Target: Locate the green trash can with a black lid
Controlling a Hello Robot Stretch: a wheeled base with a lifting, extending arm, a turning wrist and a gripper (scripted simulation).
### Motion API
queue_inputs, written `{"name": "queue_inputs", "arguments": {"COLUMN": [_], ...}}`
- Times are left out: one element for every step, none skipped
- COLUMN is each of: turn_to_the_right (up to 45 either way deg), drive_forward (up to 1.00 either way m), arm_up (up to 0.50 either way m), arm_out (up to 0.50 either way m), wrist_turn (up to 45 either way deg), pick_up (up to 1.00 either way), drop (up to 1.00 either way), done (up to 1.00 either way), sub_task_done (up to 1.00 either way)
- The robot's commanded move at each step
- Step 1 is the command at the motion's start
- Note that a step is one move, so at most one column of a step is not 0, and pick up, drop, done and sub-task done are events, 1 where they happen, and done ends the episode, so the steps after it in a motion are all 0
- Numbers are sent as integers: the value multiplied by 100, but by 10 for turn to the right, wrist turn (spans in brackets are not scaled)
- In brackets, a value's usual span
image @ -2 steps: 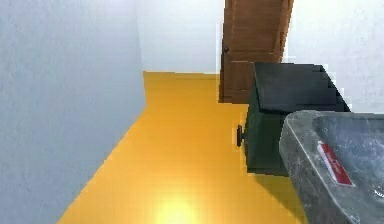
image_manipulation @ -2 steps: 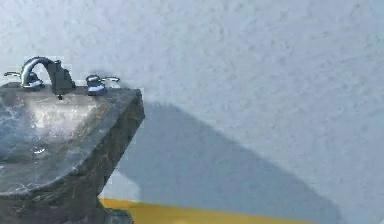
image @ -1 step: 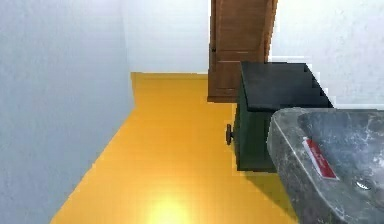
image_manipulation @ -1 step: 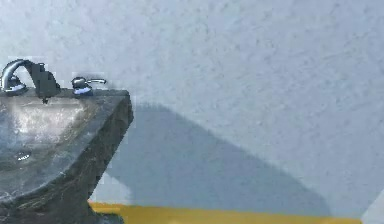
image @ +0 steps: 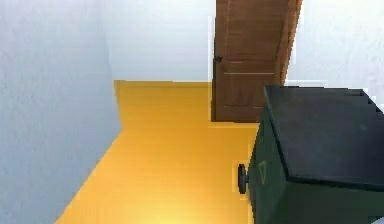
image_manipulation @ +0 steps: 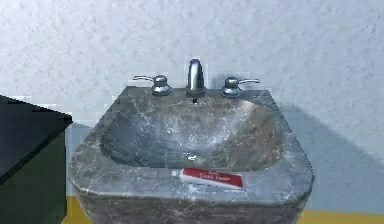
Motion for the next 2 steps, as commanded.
{"name": "queue_inputs", "arguments": {"turn_to_the_right": [300, 0], "drive_forward": [0, 0], "arm_up": [0, 0], "arm_out": [0, 0], "wrist_turn": [0, 0], "pick_up": [0, 0], "drop": [0, 0], "done": [0, 100], "sub_task_done": [0, 0]}}
